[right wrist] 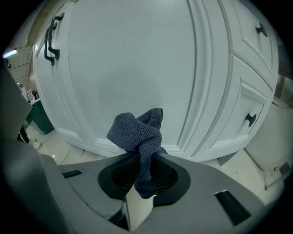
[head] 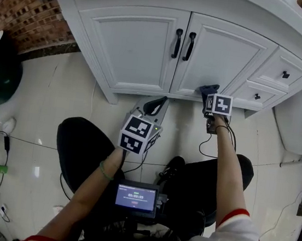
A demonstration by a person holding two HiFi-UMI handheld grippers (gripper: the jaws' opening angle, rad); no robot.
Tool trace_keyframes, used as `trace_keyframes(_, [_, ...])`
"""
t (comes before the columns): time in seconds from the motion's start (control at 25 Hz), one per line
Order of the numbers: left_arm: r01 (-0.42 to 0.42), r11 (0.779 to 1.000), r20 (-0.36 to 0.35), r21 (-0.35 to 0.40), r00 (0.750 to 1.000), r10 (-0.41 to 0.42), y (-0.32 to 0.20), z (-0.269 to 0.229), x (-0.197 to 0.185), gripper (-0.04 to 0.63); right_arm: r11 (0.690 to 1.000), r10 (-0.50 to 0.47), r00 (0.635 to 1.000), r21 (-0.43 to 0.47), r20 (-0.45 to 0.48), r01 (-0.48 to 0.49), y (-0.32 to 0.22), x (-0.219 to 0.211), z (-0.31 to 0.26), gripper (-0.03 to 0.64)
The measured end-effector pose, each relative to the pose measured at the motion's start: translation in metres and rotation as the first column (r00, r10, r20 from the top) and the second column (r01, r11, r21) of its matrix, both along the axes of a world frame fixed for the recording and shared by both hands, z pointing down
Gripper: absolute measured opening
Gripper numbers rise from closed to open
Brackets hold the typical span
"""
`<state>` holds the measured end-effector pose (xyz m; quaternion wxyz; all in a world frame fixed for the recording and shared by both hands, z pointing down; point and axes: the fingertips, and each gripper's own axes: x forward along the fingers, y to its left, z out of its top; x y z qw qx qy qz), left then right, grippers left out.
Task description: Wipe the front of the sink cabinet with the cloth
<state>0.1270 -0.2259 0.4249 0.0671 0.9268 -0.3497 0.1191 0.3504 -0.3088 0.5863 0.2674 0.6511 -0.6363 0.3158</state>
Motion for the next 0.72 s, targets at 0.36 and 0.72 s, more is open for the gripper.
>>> trace_keyframes(0.36, [0.015,1.000,0.011,-0.002,1.000,-0.015,-0.007,0.003,-0.008,0.020,0.998,-0.010,1.000,-0.062,-0.007,0.010,0.008,-0.001,0.021,0.078])
trace_keyframes(0.72, [-0.009,1.000,-0.008,0.026,1.000,0.010,0.004,-0.009,0.004,0.020,0.973,-0.090,0.992,0.204,-0.087,0.106,0.008,0.031,-0.125,0.078])
